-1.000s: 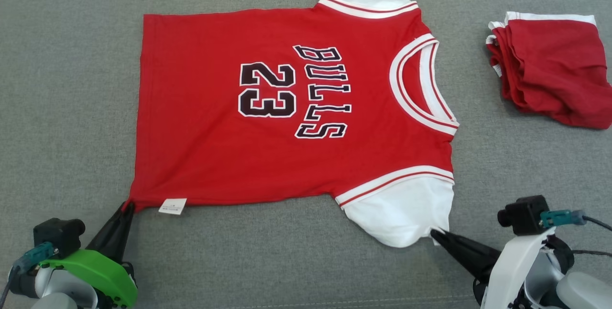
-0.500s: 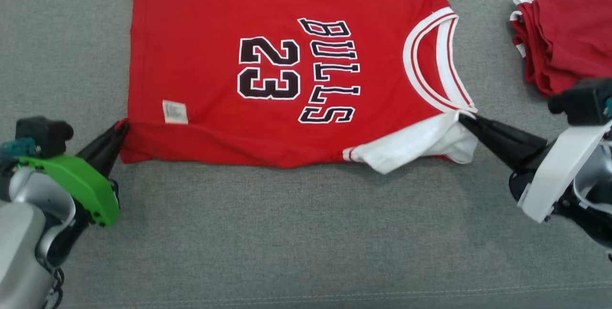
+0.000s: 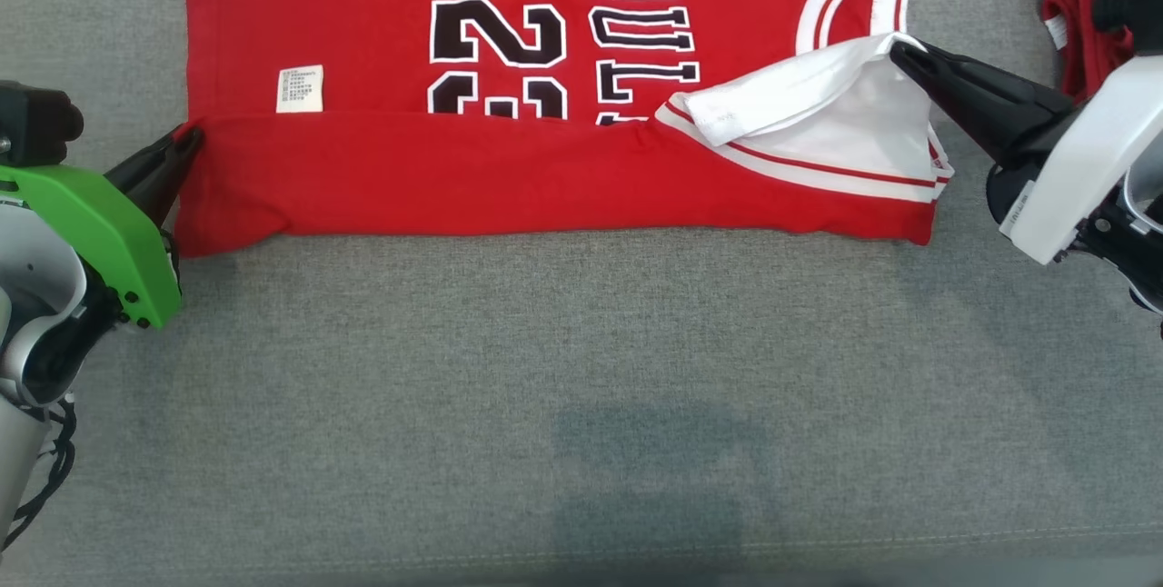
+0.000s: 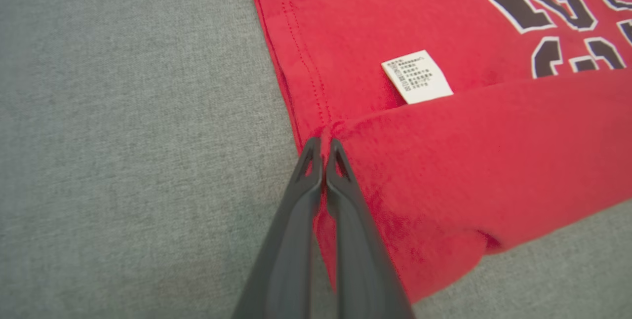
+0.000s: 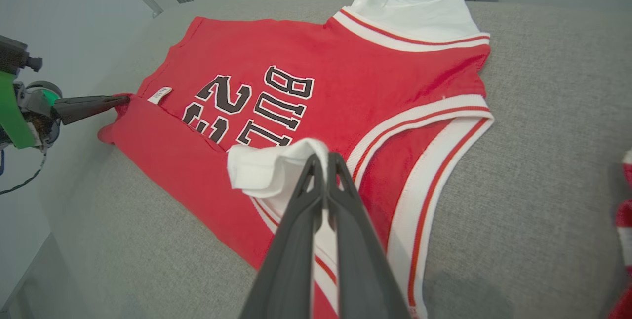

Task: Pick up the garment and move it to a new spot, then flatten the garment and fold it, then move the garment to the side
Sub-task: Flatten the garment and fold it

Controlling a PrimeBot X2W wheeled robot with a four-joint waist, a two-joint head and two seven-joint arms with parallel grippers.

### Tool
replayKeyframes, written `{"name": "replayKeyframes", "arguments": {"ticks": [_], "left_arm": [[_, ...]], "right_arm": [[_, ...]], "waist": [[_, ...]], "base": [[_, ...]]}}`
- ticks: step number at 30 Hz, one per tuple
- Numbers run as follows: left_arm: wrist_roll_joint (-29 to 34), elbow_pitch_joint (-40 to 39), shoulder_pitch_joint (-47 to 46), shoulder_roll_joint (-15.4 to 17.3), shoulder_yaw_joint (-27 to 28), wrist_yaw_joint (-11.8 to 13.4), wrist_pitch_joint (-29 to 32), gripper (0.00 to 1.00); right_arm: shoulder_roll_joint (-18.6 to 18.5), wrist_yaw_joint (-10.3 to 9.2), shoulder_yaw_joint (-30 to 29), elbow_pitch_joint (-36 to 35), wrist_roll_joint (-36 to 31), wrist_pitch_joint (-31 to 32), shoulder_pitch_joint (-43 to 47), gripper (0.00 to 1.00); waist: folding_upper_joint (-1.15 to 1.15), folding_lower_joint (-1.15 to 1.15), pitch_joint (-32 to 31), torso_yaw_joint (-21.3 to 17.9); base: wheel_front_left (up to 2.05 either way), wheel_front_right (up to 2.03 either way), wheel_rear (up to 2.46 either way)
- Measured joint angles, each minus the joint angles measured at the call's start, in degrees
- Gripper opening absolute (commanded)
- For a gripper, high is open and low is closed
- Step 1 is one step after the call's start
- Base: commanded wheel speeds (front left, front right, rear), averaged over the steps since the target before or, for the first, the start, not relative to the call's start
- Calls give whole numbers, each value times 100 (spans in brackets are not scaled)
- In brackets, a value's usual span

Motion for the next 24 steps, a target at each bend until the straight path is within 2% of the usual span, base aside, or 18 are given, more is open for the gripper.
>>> {"name": "replayKeyframes", "arguments": {"ticks": [1, 2, 3, 4, 5, 7, 8, 9, 15, 19, 21, 24], "left_arm": [[1, 30, -41, -7, -30, 0, 20, 0], [0, 73, -83, -26, -63, 0, 29, 0], [-4, 121, -114, -65, -68, 0, 47, 0], [-24, 145, -136, -98, -76, 1, 76, 0], [-29, 168, -158, -111, -77, 0, 101, 0], [-107, 311, -203, -154, -38, -1, 148, 47], [-133, 350, -204, -177, -36, -1, 154, 77], [-132, 394, -205, -182, -37, -1, 182, 100], [-311, 641, -188, -318, 105, 32, 236, 100], [-517, 612, -34, -333, 536, 246, -149, 100], [-668, 545, 131, -385, 765, 372, -358, 100], [-877, 367, 433, -645, 856, 449, -581, 100]], "right_arm": [[52, 1, 33, 88, -15, 0, -66, 0], [103, 1, 48, 182, -45, 0, -110, 7], [144, 22, 68, 272, -84, 0, -151, 20], [182, 46, 80, 341, -174, -14, -191, 69], [222, 47, 80, 402, -268, -45, -241, 100], [304, 51, 65, 550, -409, -192, -358, 100], [347, 52, 62, 635, -509, -277, -406, 100], [378, 60, 47, 691, -568, -363, -426, 100], [491, 91, -58, 890, -872, -983, -416, 100], [528, 83, -49, 842, -1003, -1308, -215, 100], [513, -40, -46, 809, -1039, -1426, 97, 100], [469, -219, -40, 790, -1024, -1562, 701, 100]], "waist": [[0, 0, 44, -8], [0, 0, 81, -15], [0, 0, 112, -20], [0, 0, 135, -24], [0, 0, 151, -25], [0, 0, 154, -20], [0, 0, 140, -15], [0, 0, 121, -11], [0, 0, -40, 7], [0, 0, -195, -5], [0, 0, -277, -21], [0, 0, -378, -28]], "base": [[0, 0, 0], [0, 0, 0], [0, 0, 0], [0, 0, 0], [0, 0, 0], [0, 0, 0], [0, 0, 0], [0, 0, 0], [0, 0, 0], [0, 0, 0], [0, 0, 0], [0, 0, 0]]}}
